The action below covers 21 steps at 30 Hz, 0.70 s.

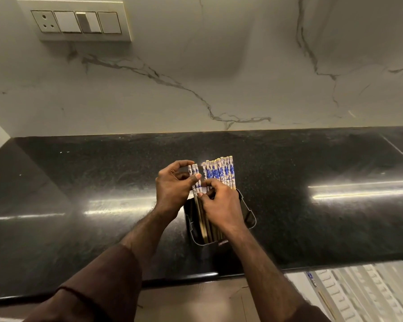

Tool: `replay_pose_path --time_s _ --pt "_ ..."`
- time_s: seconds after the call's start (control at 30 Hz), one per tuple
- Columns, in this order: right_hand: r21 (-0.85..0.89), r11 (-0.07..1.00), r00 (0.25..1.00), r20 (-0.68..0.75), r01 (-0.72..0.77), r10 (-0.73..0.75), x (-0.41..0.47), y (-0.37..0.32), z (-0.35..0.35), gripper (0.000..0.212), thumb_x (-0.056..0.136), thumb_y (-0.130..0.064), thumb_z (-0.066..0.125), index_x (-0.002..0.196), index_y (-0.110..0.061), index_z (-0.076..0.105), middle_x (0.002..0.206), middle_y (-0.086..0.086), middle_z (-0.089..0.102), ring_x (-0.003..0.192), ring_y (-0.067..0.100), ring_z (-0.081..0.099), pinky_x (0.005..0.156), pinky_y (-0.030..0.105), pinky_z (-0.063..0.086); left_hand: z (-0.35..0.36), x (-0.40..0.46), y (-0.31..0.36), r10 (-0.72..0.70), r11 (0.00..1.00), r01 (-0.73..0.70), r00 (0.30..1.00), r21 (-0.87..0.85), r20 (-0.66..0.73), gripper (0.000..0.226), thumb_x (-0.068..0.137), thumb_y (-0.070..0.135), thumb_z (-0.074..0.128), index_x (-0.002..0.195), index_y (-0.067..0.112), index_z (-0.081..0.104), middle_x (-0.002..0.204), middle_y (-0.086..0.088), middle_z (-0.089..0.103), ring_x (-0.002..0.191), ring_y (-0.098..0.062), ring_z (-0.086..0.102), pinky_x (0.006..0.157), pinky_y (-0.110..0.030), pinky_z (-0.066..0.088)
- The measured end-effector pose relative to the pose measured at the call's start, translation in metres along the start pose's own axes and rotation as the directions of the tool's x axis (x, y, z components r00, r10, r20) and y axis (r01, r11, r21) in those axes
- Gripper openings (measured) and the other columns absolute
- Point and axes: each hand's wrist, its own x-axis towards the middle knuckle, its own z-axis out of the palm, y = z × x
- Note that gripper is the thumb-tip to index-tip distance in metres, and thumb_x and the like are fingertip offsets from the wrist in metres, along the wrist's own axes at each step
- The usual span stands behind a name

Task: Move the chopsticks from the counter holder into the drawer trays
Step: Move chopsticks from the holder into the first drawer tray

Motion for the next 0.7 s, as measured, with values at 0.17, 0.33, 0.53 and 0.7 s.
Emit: replay_pose_path --time_s 0.17,0.33,0.53,0.7 --pt "0.001 0.998 0.998 -0.017 0.057 -0.057 -0.001 -0.009 -0.008 0.029 0.09 -0.03 0.068 0.117 -0.02 0.068 0.097 -0.002 0.072 0.086 0.008 0.065 0.085 0.033 0.056 -0.008 -0.001 0.017 0.084 0.996 -0.083 0.996 -0.031 0.026 0.032 0.077 -0.001 0.077 0.107 0.009 0.069 0.091 -0.013 0.075 0.084 -0.027 0.074 0.076 -0.048 0.061" --pt "0.137 0.985 0.994 -0.059 0.102 -0.095 -0.012 -0.029 -0.025 0.025 0.091 -0.026 0.067 0.114 -0.015 0.069 0.106 0.001 0.073 0.09 0.007 0.065 0.088 0.037 0.057 -0.016 -0.005 0.065 0.224 0.975 -0.22 0.964 -0.044 0.145 0.034 0.078 0.001 0.077 0.11 0.009 0.069 0.089 -0.011 0.077 0.083 -0.026 0.075 0.075 -0.044 0.062" --pt "0.497 0.854 0.982 0.025 0.151 -0.188 -0.038 -0.063 -0.064 0.015 0.093 -0.018 0.063 0.106 -0.022 0.07 0.099 -0.001 0.075 0.094 0.01 0.071 0.088 0.035 0.058 -0.024 -0.03 0.14 0.364 0.923 -0.385 0.885 0.016 0.292 0.039 0.077 0.007 0.079 0.112 0.019 0.069 0.092 -0.002 0.078 0.085 -0.02 0.075 0.073 -0.035 0.061" --pt "0.657 0.734 0.944 0.1 0.175 -0.315 -0.066 -0.083 -0.095 0.015 0.092 -0.009 0.062 0.106 -0.013 0.067 0.097 0.006 0.076 0.093 0.022 0.073 0.086 0.035 0.059 -0.03 -0.063 0.189 0.428 0.895 -0.445 0.849 -0.018 0.31 0.039 0.075 0.004 0.079 0.111 0.017 0.069 0.089 -0.006 0.078 0.081 -0.024 0.076 0.068 -0.035 0.061"
